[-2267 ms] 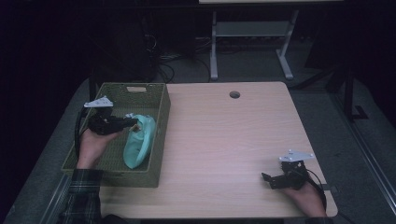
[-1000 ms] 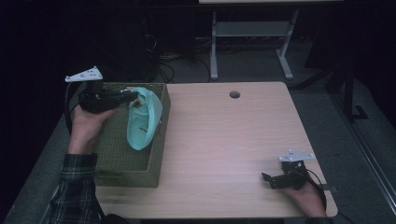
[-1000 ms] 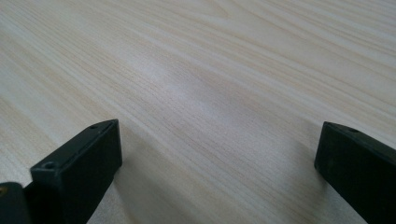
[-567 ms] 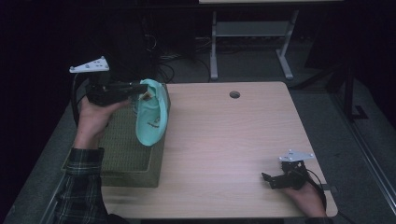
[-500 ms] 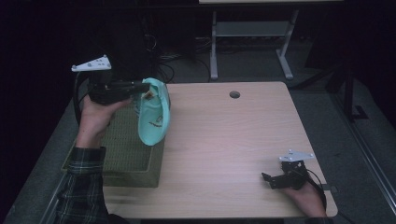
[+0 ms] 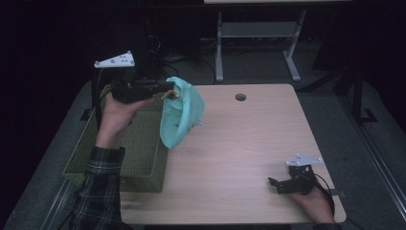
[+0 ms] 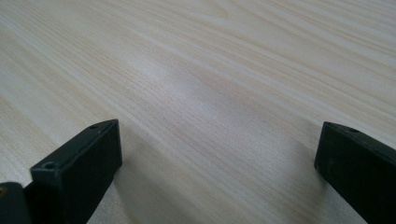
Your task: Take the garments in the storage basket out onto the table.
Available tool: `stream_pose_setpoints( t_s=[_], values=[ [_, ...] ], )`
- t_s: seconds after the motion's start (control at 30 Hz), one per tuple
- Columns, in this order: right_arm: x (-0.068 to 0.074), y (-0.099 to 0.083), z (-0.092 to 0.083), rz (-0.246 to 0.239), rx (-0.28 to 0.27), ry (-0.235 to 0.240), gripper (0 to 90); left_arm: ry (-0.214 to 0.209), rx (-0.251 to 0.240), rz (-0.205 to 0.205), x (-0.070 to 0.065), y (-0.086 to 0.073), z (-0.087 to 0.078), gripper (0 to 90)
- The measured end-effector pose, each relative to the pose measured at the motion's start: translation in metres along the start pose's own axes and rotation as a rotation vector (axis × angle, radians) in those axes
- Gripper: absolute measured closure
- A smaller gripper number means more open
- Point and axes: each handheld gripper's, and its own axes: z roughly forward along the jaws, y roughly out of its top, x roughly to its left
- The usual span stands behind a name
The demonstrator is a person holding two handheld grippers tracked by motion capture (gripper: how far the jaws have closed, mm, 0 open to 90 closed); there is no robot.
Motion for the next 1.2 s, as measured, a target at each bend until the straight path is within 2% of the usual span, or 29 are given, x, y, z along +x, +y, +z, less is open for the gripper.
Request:
stream_pose_setpoints(
  t_s=[0.4, 0.83, 1.13, 1.2],
  values=[
    [0.000, 0.000, 0.000, 0.000, 0.000, 0.000, 0.3, -0.059, 0.016, 0.010, -0.011, -0.002, 0.032, 86.4],
    [0.000, 0.000, 0.000, 0.002, -0.001, 0.000, 0.3, -0.132, 0.054, 0.023, -0.029, -0.012, 0.076, 86.4],
    [0.000, 0.000, 0.000, 0.003, 0.000, 0.001, 0.3, -0.170, 0.083, 0.021, -0.036, -0.021, 0.105, 86.4],
    [0.000, 0.000, 0.000, 0.004, 0.000, 0.001, 0.3, -0.177, 0.098, 0.021, -0.039, -0.025, 0.117, 86.4]
  ],
)
